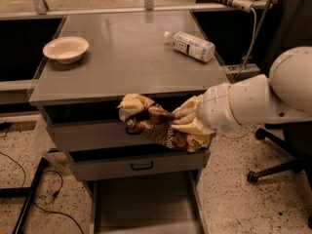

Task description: Place brown chip bag into bottom drawer

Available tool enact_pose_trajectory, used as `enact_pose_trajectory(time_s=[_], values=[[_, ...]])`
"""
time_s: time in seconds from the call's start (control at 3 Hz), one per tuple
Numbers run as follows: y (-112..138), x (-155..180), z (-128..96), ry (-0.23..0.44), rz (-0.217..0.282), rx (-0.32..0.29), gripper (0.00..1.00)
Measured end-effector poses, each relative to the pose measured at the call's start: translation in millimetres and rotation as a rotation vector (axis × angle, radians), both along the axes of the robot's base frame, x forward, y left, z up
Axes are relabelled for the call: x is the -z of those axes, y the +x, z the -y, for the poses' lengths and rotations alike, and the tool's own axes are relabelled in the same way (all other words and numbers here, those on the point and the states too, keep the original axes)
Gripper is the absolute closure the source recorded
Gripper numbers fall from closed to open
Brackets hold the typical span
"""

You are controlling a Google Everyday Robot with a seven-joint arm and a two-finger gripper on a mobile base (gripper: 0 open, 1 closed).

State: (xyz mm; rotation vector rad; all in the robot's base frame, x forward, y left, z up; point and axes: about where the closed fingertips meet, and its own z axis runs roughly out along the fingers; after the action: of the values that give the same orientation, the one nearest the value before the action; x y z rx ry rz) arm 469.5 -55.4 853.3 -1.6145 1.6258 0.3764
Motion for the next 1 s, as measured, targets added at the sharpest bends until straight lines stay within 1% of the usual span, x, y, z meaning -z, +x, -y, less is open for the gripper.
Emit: enact_pose_trajectory(time_s=[0.33, 0.67, 1.0], values=[[-16, 57, -16, 0.031, -0.06, -0.074, 1.0], [-33, 115, -24, 0.041, -0.077, -0.153, 1.0], [-37, 162, -18, 0.062, -0.058, -0.203, 1.0]])
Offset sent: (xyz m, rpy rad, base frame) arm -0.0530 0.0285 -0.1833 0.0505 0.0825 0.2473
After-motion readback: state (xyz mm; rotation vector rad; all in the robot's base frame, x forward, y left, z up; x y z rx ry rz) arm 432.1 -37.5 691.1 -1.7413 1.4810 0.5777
